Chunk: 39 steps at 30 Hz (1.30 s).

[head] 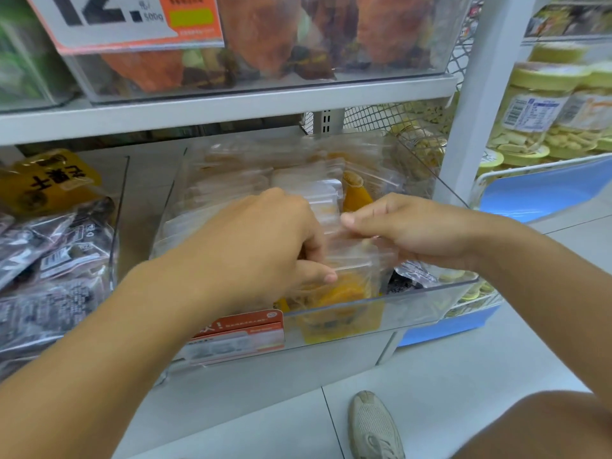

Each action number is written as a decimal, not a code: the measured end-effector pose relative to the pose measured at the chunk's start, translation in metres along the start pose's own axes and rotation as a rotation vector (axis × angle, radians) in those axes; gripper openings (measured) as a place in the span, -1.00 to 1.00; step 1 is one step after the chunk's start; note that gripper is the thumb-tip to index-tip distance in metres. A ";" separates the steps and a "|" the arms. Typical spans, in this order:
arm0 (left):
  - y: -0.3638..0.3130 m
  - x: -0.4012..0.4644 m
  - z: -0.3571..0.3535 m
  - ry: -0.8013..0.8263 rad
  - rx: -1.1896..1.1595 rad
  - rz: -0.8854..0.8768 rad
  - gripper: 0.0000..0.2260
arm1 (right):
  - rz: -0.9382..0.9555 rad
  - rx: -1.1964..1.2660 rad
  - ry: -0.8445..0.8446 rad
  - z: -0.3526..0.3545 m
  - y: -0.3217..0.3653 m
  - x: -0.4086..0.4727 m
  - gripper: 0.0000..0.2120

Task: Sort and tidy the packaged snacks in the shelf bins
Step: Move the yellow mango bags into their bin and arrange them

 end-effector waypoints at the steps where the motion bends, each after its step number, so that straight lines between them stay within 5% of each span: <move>1: 0.003 -0.001 0.001 0.029 -0.018 -0.006 -0.71 | -0.024 0.041 0.006 0.005 0.001 -0.007 -0.55; 3: 0.008 -0.005 0.008 0.023 -0.103 -0.052 -0.61 | -0.007 0.006 -0.011 0.015 0.005 -0.023 -0.48; 8: 0.029 -0.011 0.030 -0.247 -0.164 -0.092 -0.64 | 0.105 -0.182 -0.067 0.017 0.016 -0.033 -0.71; 13: 0.029 -0.010 0.016 -0.085 0.048 0.033 -0.40 | 0.106 -0.224 -0.020 0.007 0.016 -0.024 -0.82; 21: 0.031 -0.013 0.021 -0.046 -0.071 0.074 -0.53 | 0.202 -0.322 -0.060 -0.012 0.027 -0.020 -0.67; 24: 0.036 -0.009 0.023 -0.112 -0.177 0.095 -0.78 | 0.146 -0.351 -0.053 -0.012 0.033 -0.024 -0.58; 27: 0.041 -0.005 0.026 -0.163 -0.036 0.109 -0.90 | 0.255 -0.125 -0.385 0.014 0.043 -0.029 -0.53; 29: 0.042 -0.005 0.028 -0.156 0.019 0.120 -0.89 | 0.357 -0.190 -0.512 0.021 0.050 -0.022 -0.68; 31: 0.043 -0.005 0.028 -0.148 0.043 0.132 -0.91 | 0.345 -0.362 -0.375 0.011 0.055 -0.004 -0.90; 34: 0.046 -0.005 0.028 -0.163 0.020 0.134 -0.93 | 0.253 -0.503 -0.154 -0.006 0.055 0.020 -0.85; 39: 0.051 -0.008 0.026 -0.122 -0.042 0.131 -0.92 | 0.300 -0.835 -0.263 -0.007 0.068 0.018 -0.90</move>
Point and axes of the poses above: each hand's wrist, its own x-axis towards the middle knuckle, its own z-axis out of the back of the hand, y = z × x, the point moved 3 cm from there along x, towards the middle knuckle, and after that the axes turned 6 degrees about y, right-handed, at the moved point
